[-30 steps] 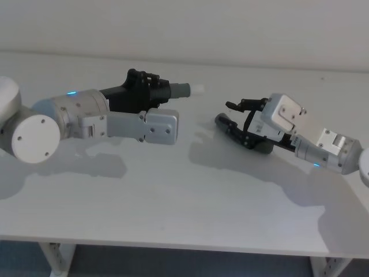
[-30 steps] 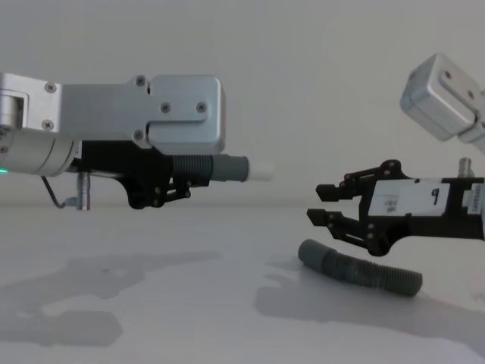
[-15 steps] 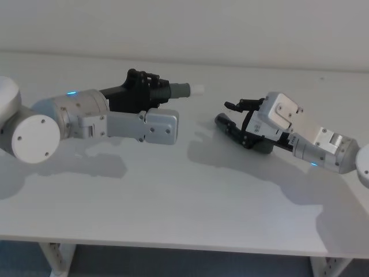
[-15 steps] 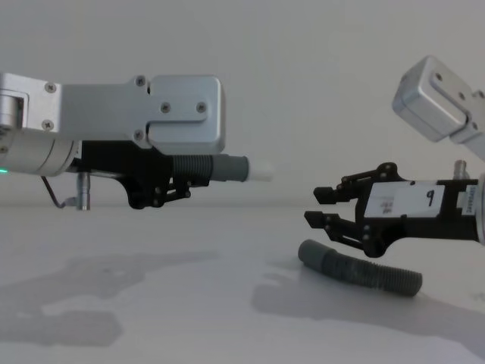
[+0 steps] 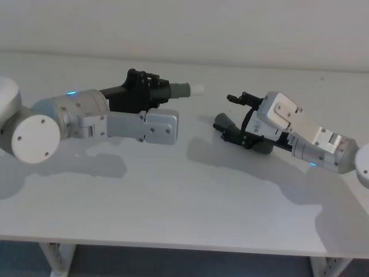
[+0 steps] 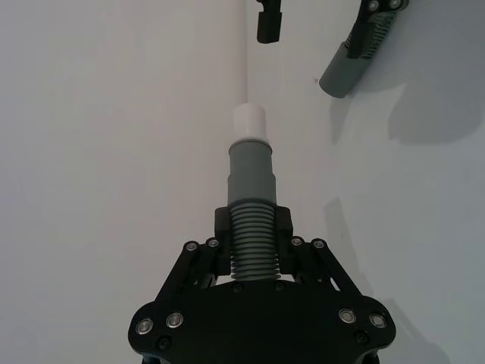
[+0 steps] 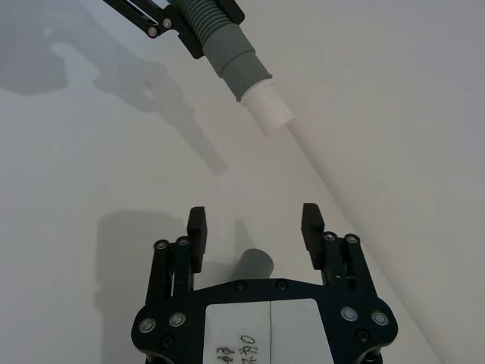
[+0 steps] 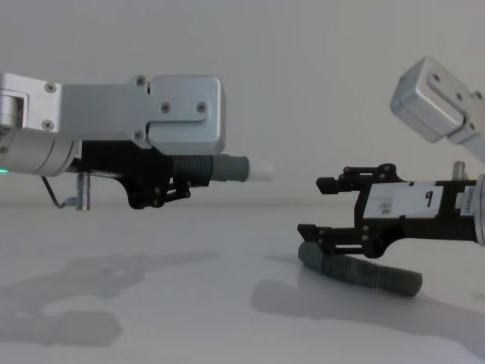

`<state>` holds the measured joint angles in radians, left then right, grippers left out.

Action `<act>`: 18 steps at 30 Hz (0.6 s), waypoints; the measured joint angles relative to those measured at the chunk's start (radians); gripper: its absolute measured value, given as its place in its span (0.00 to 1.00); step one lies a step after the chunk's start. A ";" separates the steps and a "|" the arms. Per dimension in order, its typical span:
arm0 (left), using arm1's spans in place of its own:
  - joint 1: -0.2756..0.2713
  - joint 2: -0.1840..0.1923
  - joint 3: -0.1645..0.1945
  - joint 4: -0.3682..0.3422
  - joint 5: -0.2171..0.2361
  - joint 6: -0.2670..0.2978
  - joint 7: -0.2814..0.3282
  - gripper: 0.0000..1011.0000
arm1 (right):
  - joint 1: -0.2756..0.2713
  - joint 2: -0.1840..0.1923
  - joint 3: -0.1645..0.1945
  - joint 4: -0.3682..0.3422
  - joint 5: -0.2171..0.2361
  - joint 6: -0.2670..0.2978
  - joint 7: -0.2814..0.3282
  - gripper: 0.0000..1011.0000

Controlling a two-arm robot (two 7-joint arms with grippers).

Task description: Use both hands to pick up one end of the pipe from the table, align the ends, and insert them.

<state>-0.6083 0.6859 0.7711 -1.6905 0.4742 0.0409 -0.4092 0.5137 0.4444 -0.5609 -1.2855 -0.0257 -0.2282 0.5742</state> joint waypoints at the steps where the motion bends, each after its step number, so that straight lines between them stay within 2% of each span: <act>1: 0.000 0.000 0.000 0.000 0.000 0.000 0.000 0.32 | 0.000 0.000 0.000 0.000 0.000 0.000 0.000 0.73; 2: 0.000 0.000 0.000 0.000 0.000 0.000 0.000 0.32 | 0.000 0.000 0.000 0.000 0.000 0.000 0.000 0.73; 6: 0.000 0.000 0.000 0.000 0.000 0.000 0.000 0.32 | 0.000 0.000 0.000 0.001 0.000 0.001 0.000 0.88; 11: 0.000 0.000 0.000 0.000 0.000 0.000 0.000 0.32 | 0.001 -0.001 0.000 0.001 0.000 0.002 0.000 0.99; 18: 0.000 0.000 0.000 0.000 0.000 0.000 0.000 0.32 | 0.020 -0.004 -0.006 0.024 0.000 0.001 0.013 0.99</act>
<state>-0.6084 0.6860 0.7710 -1.6904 0.4742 0.0408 -0.4092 0.5339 0.4401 -0.5674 -1.2615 -0.0257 -0.2277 0.5870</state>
